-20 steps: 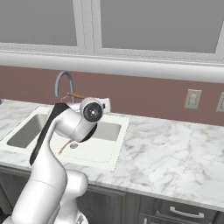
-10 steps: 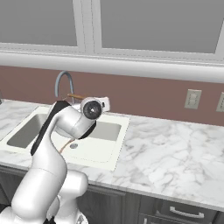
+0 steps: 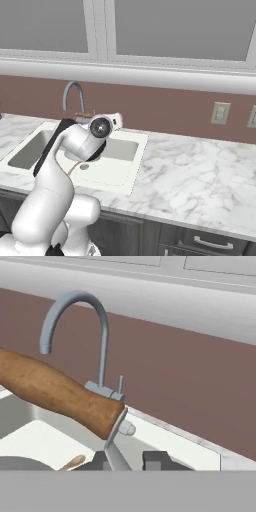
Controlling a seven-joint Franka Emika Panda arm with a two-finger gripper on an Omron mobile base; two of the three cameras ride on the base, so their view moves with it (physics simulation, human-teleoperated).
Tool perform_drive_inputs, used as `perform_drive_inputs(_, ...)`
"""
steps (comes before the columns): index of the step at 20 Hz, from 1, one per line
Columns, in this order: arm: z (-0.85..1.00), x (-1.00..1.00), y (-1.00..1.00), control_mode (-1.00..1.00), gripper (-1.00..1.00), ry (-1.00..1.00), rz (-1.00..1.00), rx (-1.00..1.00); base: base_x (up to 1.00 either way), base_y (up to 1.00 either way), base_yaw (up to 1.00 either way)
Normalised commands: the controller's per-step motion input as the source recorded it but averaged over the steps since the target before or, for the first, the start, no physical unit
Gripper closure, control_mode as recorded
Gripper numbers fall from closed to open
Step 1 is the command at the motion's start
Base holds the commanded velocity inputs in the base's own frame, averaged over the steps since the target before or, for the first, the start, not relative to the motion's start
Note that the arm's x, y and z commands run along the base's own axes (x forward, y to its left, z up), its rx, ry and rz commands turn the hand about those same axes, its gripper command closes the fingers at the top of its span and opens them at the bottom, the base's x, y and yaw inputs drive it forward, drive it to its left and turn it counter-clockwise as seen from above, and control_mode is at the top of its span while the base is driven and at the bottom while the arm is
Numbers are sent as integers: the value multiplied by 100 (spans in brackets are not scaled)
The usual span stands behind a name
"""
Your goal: Open the cabinet, pick the kettle from the cabinet, and place it in the sink.
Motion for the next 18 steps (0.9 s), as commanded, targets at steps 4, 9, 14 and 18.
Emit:
perform_drive_inputs(4,-20,12,3,-100,100,-3,0,0,0,0,0)
perform_drive_inputs(9,-23,11,4,-100,100,-2,0,0,0,0,0)
perform_drive_inputs(14,-23,14,4,-100,100,-3,0,-1,0,0,0)
perform_drive_inputs(18,-20,15,6,-100,100,0,0,0,0,0,0)
